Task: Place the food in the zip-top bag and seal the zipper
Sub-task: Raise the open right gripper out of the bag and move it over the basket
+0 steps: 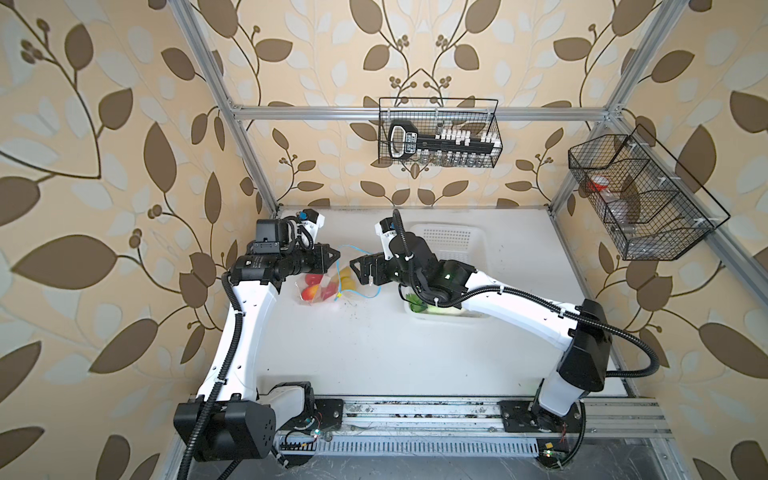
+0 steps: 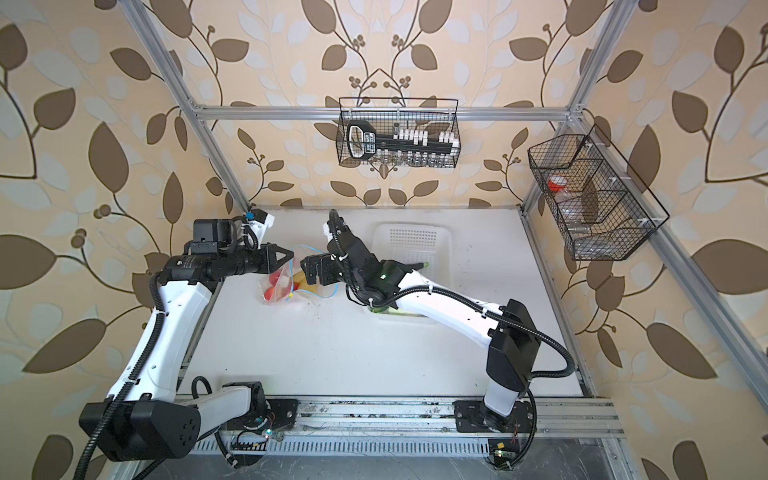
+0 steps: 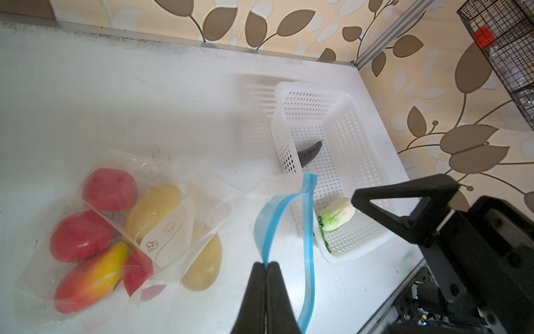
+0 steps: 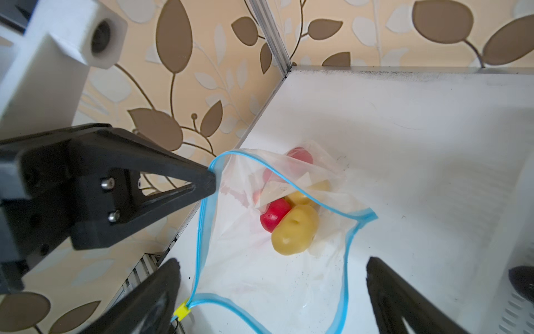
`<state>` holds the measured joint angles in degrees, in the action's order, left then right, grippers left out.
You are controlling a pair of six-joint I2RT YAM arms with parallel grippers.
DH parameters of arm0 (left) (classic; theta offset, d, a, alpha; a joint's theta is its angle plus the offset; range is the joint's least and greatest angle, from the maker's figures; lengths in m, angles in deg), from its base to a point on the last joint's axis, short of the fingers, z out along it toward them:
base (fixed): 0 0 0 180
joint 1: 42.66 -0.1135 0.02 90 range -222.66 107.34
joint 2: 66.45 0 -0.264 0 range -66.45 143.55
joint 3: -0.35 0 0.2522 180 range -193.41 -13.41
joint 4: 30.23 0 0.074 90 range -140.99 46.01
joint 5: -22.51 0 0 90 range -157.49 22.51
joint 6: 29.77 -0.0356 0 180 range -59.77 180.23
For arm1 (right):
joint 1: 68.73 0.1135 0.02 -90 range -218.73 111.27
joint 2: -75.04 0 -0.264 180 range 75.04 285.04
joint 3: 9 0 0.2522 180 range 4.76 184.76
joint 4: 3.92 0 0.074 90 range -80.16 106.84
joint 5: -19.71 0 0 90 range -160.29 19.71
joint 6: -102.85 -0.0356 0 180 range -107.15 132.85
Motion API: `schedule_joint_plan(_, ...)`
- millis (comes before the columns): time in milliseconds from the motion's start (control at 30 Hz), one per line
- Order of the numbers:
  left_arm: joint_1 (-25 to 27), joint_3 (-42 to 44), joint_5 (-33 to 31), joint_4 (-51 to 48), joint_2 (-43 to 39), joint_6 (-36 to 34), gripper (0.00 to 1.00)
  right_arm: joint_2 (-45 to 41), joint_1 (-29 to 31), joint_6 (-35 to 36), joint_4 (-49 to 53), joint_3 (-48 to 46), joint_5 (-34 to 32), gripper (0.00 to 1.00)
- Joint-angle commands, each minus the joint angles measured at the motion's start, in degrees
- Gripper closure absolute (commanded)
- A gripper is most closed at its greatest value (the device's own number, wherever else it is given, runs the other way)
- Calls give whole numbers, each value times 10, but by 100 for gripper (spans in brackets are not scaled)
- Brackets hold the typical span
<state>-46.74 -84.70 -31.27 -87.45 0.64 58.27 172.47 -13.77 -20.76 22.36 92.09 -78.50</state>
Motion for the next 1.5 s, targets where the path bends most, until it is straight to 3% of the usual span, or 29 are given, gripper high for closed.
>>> schedule_joint_plan(0, 4, -11, 16, 15, -3, 4, 100, -23, -10, -5, 6, -22, -21, 0)
schedule_joint_plan(167, 5, -6, 14, 18, -5, 6, 100, -52, -23, -14, 24, -45, -36, 0)
schedule_joint_plan(600, 4, -2, 12, 25, -4, 11, 100, -95, -52, -80, 165, -58, -195, 0)
schedule_joint_plan(967, 4, 1, 2, 20, -13, -6, 100, -123, -131, -154, 182, -130, -164, 0)
schedule_joint_plan(1467, 5, 11, -9, 28, -18, -15, 100, -120, -184, -238, 241, -160, -201, 0)
